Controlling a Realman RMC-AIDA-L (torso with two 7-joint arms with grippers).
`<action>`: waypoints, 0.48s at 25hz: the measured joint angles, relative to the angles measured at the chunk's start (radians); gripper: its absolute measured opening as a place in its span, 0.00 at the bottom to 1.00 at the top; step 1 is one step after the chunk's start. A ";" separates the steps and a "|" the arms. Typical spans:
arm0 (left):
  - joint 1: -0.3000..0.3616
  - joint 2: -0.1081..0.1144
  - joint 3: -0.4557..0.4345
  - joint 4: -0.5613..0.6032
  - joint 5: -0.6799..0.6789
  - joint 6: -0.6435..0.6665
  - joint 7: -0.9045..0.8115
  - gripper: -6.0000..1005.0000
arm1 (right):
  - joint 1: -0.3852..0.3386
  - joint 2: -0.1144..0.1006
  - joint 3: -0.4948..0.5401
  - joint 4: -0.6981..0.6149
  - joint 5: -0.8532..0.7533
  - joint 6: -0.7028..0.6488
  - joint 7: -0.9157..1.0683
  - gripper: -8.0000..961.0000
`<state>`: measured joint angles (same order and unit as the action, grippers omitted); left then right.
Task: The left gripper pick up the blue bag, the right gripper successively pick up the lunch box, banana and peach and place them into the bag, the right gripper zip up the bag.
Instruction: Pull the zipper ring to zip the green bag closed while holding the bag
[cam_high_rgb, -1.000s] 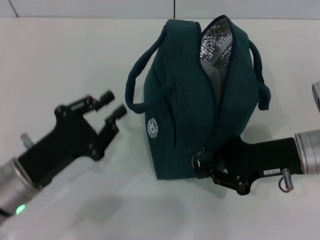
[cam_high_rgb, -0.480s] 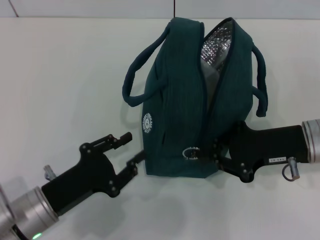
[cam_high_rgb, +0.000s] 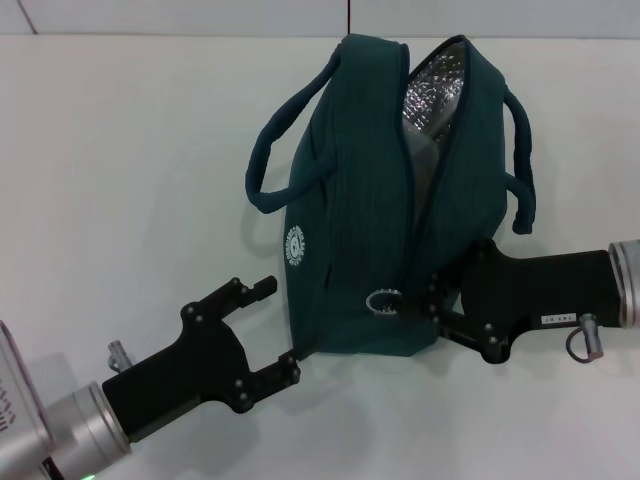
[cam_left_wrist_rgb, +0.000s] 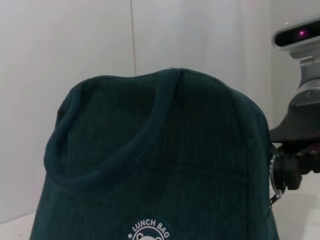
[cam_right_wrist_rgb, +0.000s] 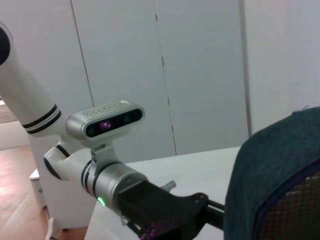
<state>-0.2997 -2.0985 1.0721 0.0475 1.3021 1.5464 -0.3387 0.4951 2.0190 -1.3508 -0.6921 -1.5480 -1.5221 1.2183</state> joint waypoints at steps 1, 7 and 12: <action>0.000 0.000 0.001 0.000 0.001 0.000 0.000 0.68 | -0.003 0.000 0.000 -0.002 0.006 0.001 -0.004 0.03; -0.005 -0.002 0.017 0.000 -0.012 0.001 -0.001 0.75 | -0.013 0.001 0.002 0.001 0.038 0.001 -0.031 0.03; -0.017 -0.003 0.016 0.000 -0.023 0.005 -0.005 0.74 | -0.025 0.002 0.002 0.002 0.057 -0.001 -0.035 0.02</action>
<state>-0.3162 -2.1012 1.0878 0.0475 1.2795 1.5514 -0.3440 0.4705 2.0209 -1.3484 -0.6897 -1.4913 -1.5230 1.1831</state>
